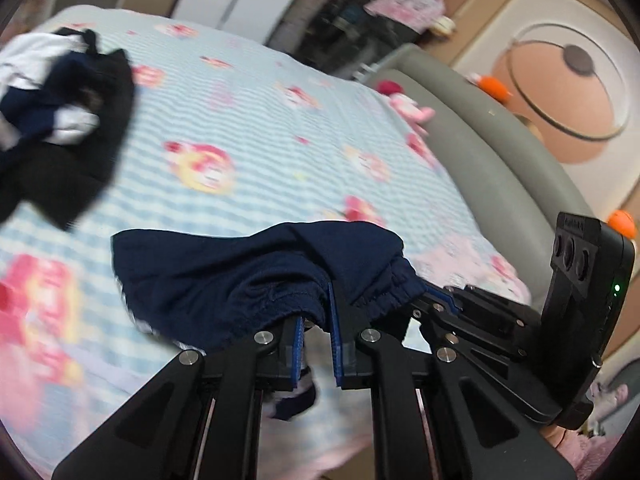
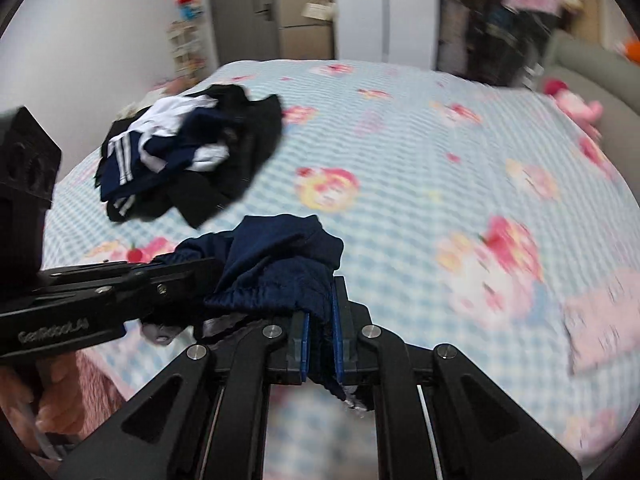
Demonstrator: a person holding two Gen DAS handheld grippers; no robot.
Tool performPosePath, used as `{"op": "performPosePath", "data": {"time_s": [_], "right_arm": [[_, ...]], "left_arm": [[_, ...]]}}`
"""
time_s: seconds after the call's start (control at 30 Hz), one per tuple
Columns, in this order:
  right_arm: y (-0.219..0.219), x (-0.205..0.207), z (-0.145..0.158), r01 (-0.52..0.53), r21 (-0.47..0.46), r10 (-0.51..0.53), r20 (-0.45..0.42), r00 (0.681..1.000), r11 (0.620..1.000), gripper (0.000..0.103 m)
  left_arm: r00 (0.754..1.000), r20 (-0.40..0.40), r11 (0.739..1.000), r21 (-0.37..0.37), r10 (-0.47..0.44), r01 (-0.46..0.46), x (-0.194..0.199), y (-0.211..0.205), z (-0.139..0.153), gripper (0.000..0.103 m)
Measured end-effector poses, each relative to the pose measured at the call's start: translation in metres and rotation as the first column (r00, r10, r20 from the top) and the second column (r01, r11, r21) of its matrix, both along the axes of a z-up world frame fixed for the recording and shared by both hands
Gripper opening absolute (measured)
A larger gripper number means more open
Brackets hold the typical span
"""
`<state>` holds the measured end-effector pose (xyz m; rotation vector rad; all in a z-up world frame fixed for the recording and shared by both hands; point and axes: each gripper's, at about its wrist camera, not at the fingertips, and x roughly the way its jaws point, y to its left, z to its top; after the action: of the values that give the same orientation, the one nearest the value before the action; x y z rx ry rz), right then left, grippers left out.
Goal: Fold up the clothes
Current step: 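Grasp the navy garment's waistband with both grippers and pull it from the pile, then lay the navy garment flat on the blanket, spreading it with both grippers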
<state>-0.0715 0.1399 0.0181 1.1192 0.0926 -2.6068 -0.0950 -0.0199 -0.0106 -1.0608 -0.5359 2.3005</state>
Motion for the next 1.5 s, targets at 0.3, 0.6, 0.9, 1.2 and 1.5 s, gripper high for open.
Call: {"op": "performPosePath", "data": {"time_s": [0.3,0.6,0.9,1.2,1.5], "right_arm": [[0.068,0.027,-0.032,0.082,-0.012,-0.081,0.084,0.993,0.997,0.019],[0.099,0.034,-0.102,0.189,-0.075,-0.163,0.265,0.95,0.979,0.033],[0.124,0.042,-0.084,0.225,-0.196,-0.179,0.228,0.957,0.954,0.035],[0.109,0.02,-0.131,0.191,-0.175,-0.118,0.36,0.925,0.966,0.046],[0.107,0.02,-0.128,0.227,-0.034,-0.209,0.282,0.936,0.973,0.029]], "left_arm": [[0.998,0.056,0.996,-0.09,0.021,-0.016,0.022,0.049,-0.015,0.016],[0.983,0.116,0.97,-0.218,0.139,-0.111,0.038,0.01,-0.056,0.039],[0.993,0.027,0.953,-0.283,0.119,-0.106,0.042,0.009,-0.054,0.062],[0.992,0.113,0.928,-0.371,0.051,-0.005,0.019,0.047,-0.099,0.035],[0.978,-0.026,0.879,-0.435,0.205,-0.196,0.02,0.023,-0.069,0.015]]}}
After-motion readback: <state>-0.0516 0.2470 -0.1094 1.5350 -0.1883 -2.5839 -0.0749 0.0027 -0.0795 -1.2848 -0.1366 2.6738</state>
